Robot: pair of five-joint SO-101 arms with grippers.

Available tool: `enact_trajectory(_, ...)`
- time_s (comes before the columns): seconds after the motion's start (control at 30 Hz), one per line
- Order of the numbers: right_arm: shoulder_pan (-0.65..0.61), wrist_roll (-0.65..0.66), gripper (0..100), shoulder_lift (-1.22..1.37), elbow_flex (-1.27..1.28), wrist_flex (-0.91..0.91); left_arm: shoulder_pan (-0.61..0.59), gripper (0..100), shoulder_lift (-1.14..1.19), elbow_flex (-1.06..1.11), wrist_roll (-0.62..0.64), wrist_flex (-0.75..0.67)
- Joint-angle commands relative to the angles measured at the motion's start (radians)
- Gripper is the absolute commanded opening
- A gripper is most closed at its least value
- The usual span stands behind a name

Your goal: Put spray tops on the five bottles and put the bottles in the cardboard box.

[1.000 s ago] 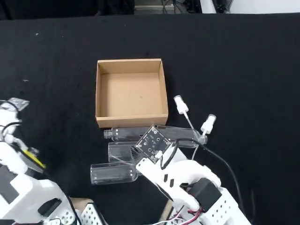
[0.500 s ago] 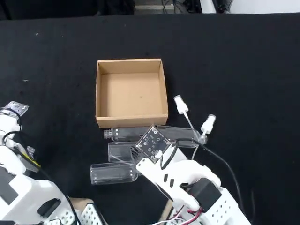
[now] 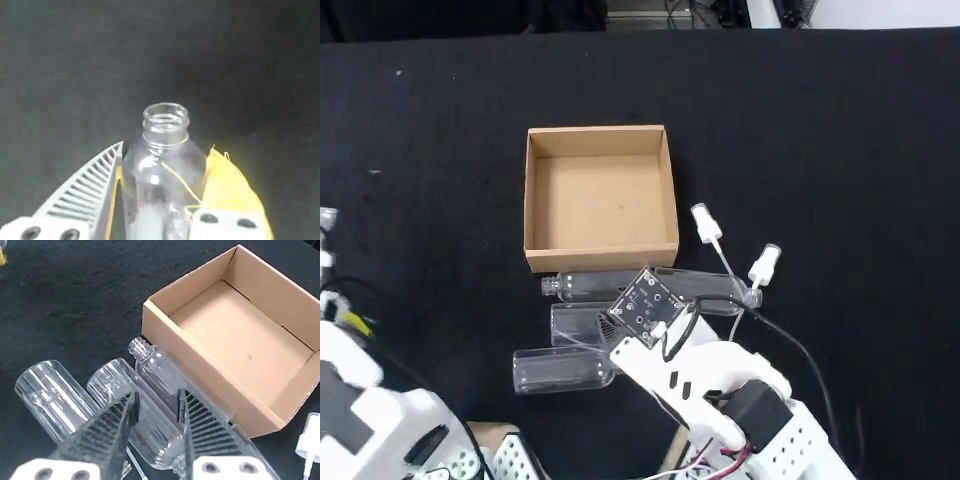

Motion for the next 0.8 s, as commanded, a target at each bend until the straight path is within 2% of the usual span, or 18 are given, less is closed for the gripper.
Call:
enact_trajectory(0.0, -0.006, -0.002, 12.1, -0.022, -0.028, -0.002, 0.002, 3, -0.167, 0.03, 0.089, -0.017)
enact_trajectory(0.13, 0.008, -0.002, 12.1, -0.022, -0.085, 0.057, 0.091, 3, -0.305, 0.117, 0.281, -0.017)
enact_trajectory(0.2, 0.072, 0.014, 12.0, -0.022, -0.113, 0.064, 0.147, 3, -0.365, 0.14, 0.399, -0.011)
enact_trajectory(0.33, 0.232, 0.152, 12.0, -0.01, -0.173, 0.083, 0.255, 3, -0.466, 0.18, 0.611, -0.009)
enact_trajectory(0.43, 0.313, 0.239, 12.0, -0.008, -0.231, 0.173, 0.328, 3, -0.532, 0.208, 0.715, -0.009)
enact_trajectory(0.53, 0.462, 0.376, 12.0, -0.008, -0.254, 0.224, 0.386, 3, -0.571, 0.231, 0.809, -0.023)
enact_trajectory(0.63, 0.657, 0.512, 12.1, -0.008, -0.252, 0.196, 0.43, 3, -0.592, 0.269, 0.907, -0.066)
enact_trajectory(0.77, 0.835, 0.597, 12.3, 0.007, -0.252, 0.15, 0.453, 3, -0.594, 0.323, 0.985, -0.138)
